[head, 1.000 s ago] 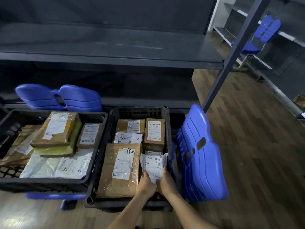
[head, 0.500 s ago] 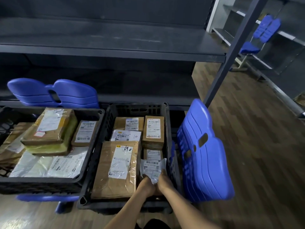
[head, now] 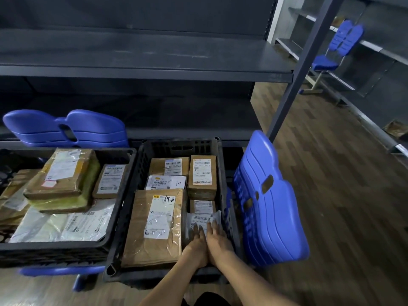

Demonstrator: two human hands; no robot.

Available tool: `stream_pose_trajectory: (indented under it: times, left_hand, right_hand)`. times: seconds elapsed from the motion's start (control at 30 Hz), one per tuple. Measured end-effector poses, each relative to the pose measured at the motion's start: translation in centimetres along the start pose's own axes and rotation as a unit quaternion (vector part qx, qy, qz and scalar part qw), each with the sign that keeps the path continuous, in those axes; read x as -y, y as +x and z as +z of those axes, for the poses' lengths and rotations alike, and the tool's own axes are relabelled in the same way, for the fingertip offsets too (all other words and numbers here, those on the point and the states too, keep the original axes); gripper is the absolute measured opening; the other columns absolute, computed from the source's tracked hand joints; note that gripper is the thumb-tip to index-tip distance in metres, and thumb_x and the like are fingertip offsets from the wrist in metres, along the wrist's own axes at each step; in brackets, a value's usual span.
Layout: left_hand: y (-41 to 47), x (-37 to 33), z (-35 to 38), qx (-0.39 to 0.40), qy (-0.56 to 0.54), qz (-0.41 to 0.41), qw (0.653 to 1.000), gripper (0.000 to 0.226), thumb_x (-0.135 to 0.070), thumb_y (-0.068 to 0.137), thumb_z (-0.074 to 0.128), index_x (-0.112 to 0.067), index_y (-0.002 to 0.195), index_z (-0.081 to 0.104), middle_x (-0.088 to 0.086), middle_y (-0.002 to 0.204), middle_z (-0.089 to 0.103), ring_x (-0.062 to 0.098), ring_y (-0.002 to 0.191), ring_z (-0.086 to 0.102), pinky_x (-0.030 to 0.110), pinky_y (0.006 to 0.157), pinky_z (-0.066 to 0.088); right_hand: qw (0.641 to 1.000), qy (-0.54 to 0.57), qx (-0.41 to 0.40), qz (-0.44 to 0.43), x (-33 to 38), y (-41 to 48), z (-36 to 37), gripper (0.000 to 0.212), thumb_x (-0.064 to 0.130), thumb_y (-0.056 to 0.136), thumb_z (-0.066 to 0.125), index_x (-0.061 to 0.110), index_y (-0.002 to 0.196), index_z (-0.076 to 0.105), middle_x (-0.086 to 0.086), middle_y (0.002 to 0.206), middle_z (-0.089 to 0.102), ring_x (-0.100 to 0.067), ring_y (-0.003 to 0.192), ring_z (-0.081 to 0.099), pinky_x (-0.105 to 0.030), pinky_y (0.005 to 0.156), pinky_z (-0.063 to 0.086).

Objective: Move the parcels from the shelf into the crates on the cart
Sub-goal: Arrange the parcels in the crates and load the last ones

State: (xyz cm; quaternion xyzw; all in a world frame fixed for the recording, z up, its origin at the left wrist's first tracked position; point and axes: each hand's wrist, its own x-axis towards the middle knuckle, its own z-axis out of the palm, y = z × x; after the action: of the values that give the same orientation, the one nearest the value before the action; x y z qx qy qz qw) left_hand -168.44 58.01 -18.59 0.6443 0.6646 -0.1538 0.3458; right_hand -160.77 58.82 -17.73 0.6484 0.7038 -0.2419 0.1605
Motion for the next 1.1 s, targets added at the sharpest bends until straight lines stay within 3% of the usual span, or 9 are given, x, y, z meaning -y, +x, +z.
stream_pose_trajectory:
  times: [0.07, 0.17, 0.27, 0.4, 0.53, 0.73, 0.93, 1.0, 1.1]
  left_hand:
    - [0.4, 0.0, -0.2, 0.016, 0.079, 0.024, 0.996, 0.081, -0.034, 0.101, 0.038, -0.001, 0.148, -0.020, 0.021, 0.157, -0.021, 0.035, 0.144, -0.023, 0.045, 0.120, -0.008]
    - [1.0, 0.1, -0.1, 0.053, 0.169, 0.019, 0.984, 0.092, -0.046, 0.097, 0.043, -0.006, 0.149, -0.021, 0.014, 0.158, -0.024, 0.030, 0.145, -0.023, 0.047, 0.120, -0.008]
    - [1.7, 0.4, 0.3, 0.063, 0.228, 0.019, 0.972, 0.089, -0.046, 0.098, 0.040, -0.006, 0.150, -0.019, 0.014, 0.158, -0.022, 0.031, 0.146, -0.021, 0.049, 0.119, -0.007]
    - [2.3, 0.5, 0.7, 0.065, 0.226, 0.023, 0.972, 0.087, -0.038, 0.098, 0.044, -0.006, 0.151, -0.018, 0.014, 0.159, -0.022, 0.029, 0.147, -0.020, 0.047, 0.120, -0.004]
    - [2.7, 0.6, 0.9, 0.074, 0.223, 0.016, 0.972, 0.090, -0.036, 0.097, 0.049, -0.006, 0.151, -0.017, 0.014, 0.158, -0.023, 0.029, 0.147, -0.019, 0.047, 0.120, -0.004]
    - [2.6, 0.4, 0.5, 0.073, 0.215, 0.014, 0.974, 0.088, -0.036, 0.098, 0.047, -0.006, 0.151, -0.016, 0.014, 0.159, -0.022, 0.030, 0.147, -0.017, 0.047, 0.120, -0.002]
    - [-0.2, -0.2, -1.8, 0.032, 0.154, 0.011, 0.988, 0.097, -0.044, 0.095, 0.051, -0.005, 0.151, -0.017, 0.014, 0.159, -0.019, 0.030, 0.147, -0.018, 0.044, 0.121, 0.003]
    - [-2.0, -0.5, -3.0, 0.005, 0.169, 0.020, 0.985, 0.100, -0.050, 0.093, 0.051, -0.006, 0.151, -0.017, 0.014, 0.160, -0.019, 0.030, 0.147, -0.017, 0.043, 0.121, -0.002]
    - [-4.6, -0.4, -5.6, -0.070, 0.191, 0.024, 0.979, 0.086, -0.040, 0.098, 0.041, -0.003, 0.150, -0.016, 0.014, 0.159, -0.019, 0.031, 0.147, -0.018, 0.043, 0.120, -0.007]
  right_hand:
    - [1.000, 0.019, 0.018, 0.002, -0.6, 0.3, 0.0, 0.080, 0.019, 0.099, 0.045, 0.005, 0.150, -0.015, -0.018, 0.158, -0.018, -0.036, 0.147, -0.009, -0.044, 0.120, 0.008]
    - [0.991, -0.104, 0.075, -0.043, -1.1, 0.6, -0.3, 0.083, 0.017, 0.097, 0.048, 0.003, 0.149, -0.015, -0.017, 0.158, -0.020, -0.035, 0.146, -0.013, -0.045, 0.120, 0.004]
    - [0.981, -0.154, 0.100, -0.054, -1.2, 1.2, 0.3, 0.072, 0.015, 0.101, 0.039, 0.000, 0.150, -0.012, -0.018, 0.158, -0.018, -0.035, 0.146, -0.015, -0.044, 0.118, -0.001]
    - [0.968, -0.207, 0.118, -0.075, -1.4, 1.7, 0.6, 0.066, 0.011, 0.102, 0.036, 0.002, 0.151, -0.007, -0.017, 0.158, -0.020, -0.033, 0.146, -0.015, -0.043, 0.118, 0.006]
    - [0.959, -0.237, 0.127, -0.094, -1.4, 2.4, 1.2, 0.071, 0.013, 0.102, 0.038, 0.003, 0.149, -0.014, -0.016, 0.157, -0.024, -0.031, 0.145, -0.019, -0.040, 0.118, -0.001]
    - [0.964, -0.210, 0.145, -0.072, -1.3, 2.8, 1.2, 0.075, 0.019, 0.102, 0.041, 0.006, 0.150, -0.015, -0.013, 0.157, -0.025, -0.031, 0.146, -0.016, -0.043, 0.120, 0.005]
    - [0.977, -0.179, 0.062, -0.097, -0.7, 0.3, -1.6, 0.079, 0.017, 0.099, 0.045, 0.004, 0.150, -0.014, -0.017, 0.158, -0.019, -0.032, 0.147, -0.012, -0.042, 0.120, 0.003]
    - [0.978, -0.174, 0.036, -0.106, -0.4, -0.8, -3.1, 0.073, 0.014, 0.101, 0.040, 0.005, 0.150, -0.013, -0.018, 0.158, -0.018, -0.032, 0.147, -0.012, -0.042, 0.121, 0.004]
    - [0.981, -0.139, -0.015, -0.133, 0.2, -2.4, -5.9, 0.063, 0.007, 0.101, 0.029, 0.006, 0.152, -0.009, -0.015, 0.160, -0.014, -0.030, 0.148, -0.010, -0.042, 0.121, 0.005]
